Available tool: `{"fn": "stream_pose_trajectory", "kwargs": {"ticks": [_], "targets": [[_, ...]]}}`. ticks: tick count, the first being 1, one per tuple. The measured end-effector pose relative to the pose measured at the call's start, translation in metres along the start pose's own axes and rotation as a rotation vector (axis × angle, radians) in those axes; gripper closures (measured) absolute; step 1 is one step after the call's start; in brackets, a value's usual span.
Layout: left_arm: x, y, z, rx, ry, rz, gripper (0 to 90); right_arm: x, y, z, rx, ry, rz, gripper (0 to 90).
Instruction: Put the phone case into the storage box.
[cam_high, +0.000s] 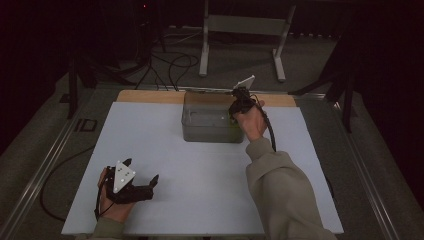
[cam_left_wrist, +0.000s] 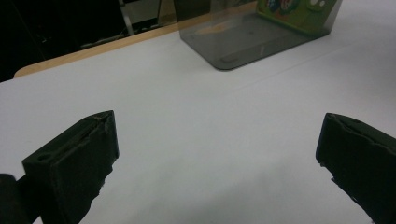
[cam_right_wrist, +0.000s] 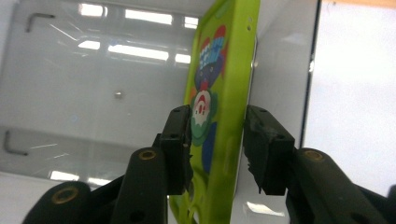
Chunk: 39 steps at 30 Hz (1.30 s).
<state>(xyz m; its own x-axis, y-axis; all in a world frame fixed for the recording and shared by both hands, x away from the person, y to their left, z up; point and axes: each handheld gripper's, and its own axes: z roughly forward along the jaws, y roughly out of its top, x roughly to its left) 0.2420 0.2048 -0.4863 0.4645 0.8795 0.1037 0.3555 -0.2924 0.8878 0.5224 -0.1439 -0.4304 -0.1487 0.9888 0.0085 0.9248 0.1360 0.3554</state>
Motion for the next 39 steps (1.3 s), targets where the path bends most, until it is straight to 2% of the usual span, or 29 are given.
{"fn": "stream_pose_trajectory", "kwargs": {"ticks": [2,5,10,14,16,22,23,24,27,32,34,37,39], "targets": [[0.0,0.0,0.0,0.0,0.001,0.002,0.0,0.0,-0.001,-0.008,-0.037,0.003,-0.025,59.8],[-0.001,0.0,0.0,0.001,0.004,0.004,0.0,-0.001,-0.004,-0.019,-0.096,0.006,-0.064,50.4],[-0.001,0.0,0.0,-0.001,0.005,0.005,0.0,-0.005,-0.016,-0.035,-0.196,0.035,-0.093,37.9],[-0.001,0.0,0.0,-0.002,0.007,0.002,0.1,-0.01,-0.034,-0.044,-0.281,0.086,-0.103,28.2],[-0.001,0.0,0.0,-0.004,0.009,0.004,0.0,-0.012,-0.046,-0.049,-0.348,0.131,-0.121,26.8],[0.0,0.001,-0.001,-0.012,0.014,-0.001,0.0,-0.01,-0.092,-0.061,-0.501,0.178,-0.214,18.7],[0.001,0.001,-0.002,-0.013,0.014,-0.002,0.1,-0.01,-0.1,-0.063,-0.519,0.183,-0.228,17.7],[0.001,0.001,-0.002,-0.013,0.014,-0.002,0.0,-0.01,-0.1,-0.063,-0.519,0.183,-0.228,17.7],[0.003,0.001,-0.004,-0.025,0.018,-0.013,0.1,-0.015,-0.129,-0.068,-0.571,0.17,-0.264,14.5],[0.008,0.002,-0.008,-0.048,0.021,-0.029,0.0,-0.029,-0.171,-0.073,-0.673,0.179,-0.279,14.5],[0.01,0.003,-0.01,-0.06,0.024,-0.037,0.0,-0.039,-0.189,-0.072,-0.733,0.18,-0.263,14.5],[0.013,0.004,-0.013,-0.076,0.021,-0.051,0.0,-0.052,-0.21,-0.074,-0.747,0.19,-0.242,13.9],[0.015,0.005,-0.014,-0.084,0.02,-0.059,0.0,-0.058,-0.223,-0.075,-0.78,0.212,-0.233,14.1]]}}
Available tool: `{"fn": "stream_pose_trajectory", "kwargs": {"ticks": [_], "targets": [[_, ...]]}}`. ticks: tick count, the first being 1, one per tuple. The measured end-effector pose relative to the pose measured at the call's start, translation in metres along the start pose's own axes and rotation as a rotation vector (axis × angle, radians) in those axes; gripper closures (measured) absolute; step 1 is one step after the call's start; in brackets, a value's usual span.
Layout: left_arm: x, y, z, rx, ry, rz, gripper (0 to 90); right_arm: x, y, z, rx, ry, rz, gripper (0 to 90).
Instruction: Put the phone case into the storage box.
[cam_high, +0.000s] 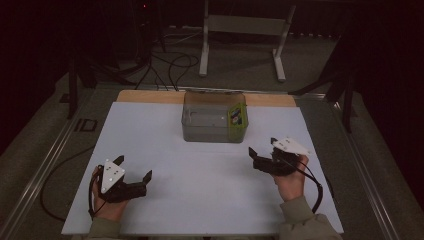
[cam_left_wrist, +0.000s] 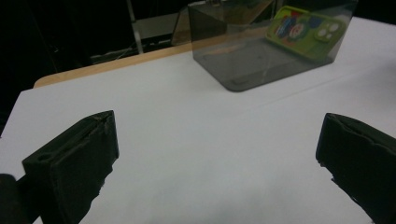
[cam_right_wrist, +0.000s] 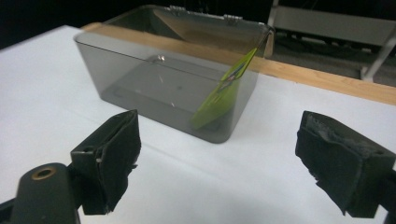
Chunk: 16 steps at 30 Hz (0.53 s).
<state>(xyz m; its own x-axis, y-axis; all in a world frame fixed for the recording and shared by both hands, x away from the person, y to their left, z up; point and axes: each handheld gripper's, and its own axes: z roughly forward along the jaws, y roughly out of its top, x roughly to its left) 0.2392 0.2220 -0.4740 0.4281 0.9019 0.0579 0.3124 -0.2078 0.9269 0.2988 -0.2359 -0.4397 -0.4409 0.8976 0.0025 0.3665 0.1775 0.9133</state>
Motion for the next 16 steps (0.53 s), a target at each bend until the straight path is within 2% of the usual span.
{"fn": "stream_pose_trajectory", "kwargs": {"ticks": [2,3,6,7,9,10,11,16], "targets": [[0.002,0.001,-0.001,-0.01,0.0,-0.007,0.0,-0.001,-0.011,-0.009,-0.069,-0.008,-0.023,14.5],[0.003,0.001,-0.002,-0.011,0.001,-0.008,0.0,-0.002,-0.017,-0.013,-0.082,-0.014,-0.027,14.4],[0.005,0.002,-0.003,-0.015,-0.004,-0.012,0.0,-0.003,-0.032,-0.022,-0.097,-0.021,-0.03,14.3],[0.005,0.002,-0.004,-0.017,-0.005,-0.014,0.0,-0.003,-0.036,-0.025,-0.117,-0.019,-0.04,14.2],[0.006,0.002,-0.004,-0.019,-0.004,-0.015,0.0,-0.003,-0.039,-0.028,-0.131,-0.009,-0.041,14.0],[0.006,0.002,-0.005,-0.023,-0.007,-0.016,0.0,-0.003,-0.041,-0.031,-0.132,0.004,-0.033,13.9],[0.006,0.002,-0.005,-0.025,-0.007,-0.015,0.1,-0.003,-0.047,-0.036,-0.152,0.028,-0.047,13.6],[0.006,0.001,-0.004,-0.021,-0.007,-0.012,0.0,-0.003,-0.059,-0.044,-0.176,0.04,-0.033,13.5]]}}
